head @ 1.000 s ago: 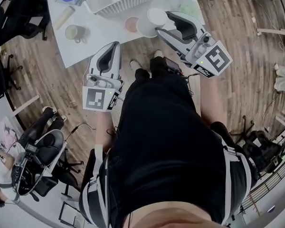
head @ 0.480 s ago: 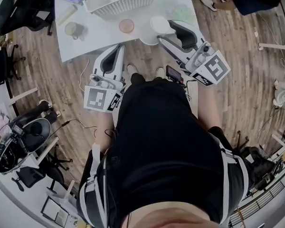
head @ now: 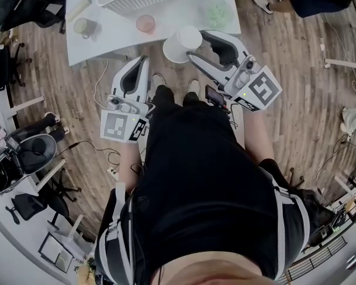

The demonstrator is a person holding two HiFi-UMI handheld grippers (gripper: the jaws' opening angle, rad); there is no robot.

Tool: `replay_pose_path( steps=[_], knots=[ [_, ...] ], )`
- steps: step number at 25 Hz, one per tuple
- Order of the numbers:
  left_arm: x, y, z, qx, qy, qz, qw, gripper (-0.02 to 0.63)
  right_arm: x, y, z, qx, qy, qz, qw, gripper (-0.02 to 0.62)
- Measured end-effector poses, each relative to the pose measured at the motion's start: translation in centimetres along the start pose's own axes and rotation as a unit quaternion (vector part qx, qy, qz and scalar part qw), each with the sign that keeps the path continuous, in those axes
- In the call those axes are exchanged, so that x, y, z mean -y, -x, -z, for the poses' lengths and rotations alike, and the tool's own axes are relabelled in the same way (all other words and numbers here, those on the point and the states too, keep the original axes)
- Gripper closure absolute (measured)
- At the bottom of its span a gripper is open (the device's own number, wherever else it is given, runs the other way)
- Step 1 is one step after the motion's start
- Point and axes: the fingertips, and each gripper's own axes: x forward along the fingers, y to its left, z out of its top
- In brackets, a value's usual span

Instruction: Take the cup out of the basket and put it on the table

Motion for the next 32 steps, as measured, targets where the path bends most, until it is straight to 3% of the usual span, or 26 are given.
replay_pose_path(
  steps=[8, 32],
  knots=[
    [1.3, 1.1, 0.3, 0.001, -0.005, 0.0, 1.0, 0.586, -1.3, 1.5, 0.9, 0.003, -0.002, 0.008, 1.0, 0.383],
    [-2.6, 3.2, -0.7, 0.002, -0.013, 0.036, 0.9993, 0.586, -4.0, -2.5, 0.8, 0.005, 0.002, 0.019, 1.0, 0.387]
  ],
)
